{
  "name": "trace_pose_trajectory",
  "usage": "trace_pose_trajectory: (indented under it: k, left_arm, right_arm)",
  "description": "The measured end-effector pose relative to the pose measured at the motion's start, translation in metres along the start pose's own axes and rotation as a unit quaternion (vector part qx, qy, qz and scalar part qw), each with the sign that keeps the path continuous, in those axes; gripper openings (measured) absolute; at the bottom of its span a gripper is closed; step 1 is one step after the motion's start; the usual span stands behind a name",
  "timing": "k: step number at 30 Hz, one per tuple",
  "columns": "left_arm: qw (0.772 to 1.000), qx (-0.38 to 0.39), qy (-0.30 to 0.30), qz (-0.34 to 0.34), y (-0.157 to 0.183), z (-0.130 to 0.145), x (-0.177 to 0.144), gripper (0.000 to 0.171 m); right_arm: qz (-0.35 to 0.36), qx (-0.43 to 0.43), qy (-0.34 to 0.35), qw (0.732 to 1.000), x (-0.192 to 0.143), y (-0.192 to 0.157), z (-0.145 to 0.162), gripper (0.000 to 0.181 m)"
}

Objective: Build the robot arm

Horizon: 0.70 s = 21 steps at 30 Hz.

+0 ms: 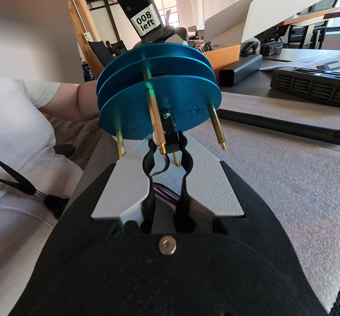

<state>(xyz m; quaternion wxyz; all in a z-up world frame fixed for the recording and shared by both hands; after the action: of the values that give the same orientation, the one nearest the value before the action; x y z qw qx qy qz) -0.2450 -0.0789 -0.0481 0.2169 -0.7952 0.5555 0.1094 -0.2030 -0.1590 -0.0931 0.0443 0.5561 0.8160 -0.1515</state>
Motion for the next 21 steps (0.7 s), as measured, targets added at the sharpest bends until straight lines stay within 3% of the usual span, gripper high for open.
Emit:
trace_pose_trajectory:
  k: [21]
  left_arm:
    - [1.0,0.004,-0.001,-0.002,0.0018,-0.0018,0.0019,0.06]
  right_arm:
    - [0.006,0.004,0.006,1.0,-0.001,-0.0008,0.0009,0.024]
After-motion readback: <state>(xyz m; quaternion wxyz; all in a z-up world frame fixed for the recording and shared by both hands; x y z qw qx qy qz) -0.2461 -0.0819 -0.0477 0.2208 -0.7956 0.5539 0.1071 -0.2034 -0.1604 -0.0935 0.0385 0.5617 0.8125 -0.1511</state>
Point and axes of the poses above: each gripper's, where its closed fingertips meet, x out along the fingers, z out of its underside, y = z × x across the jaws, the point moved 4 cm from there along -x, back along the fingers, and after that the axes turned 11 degrees about -y, right-handed, at the moved point
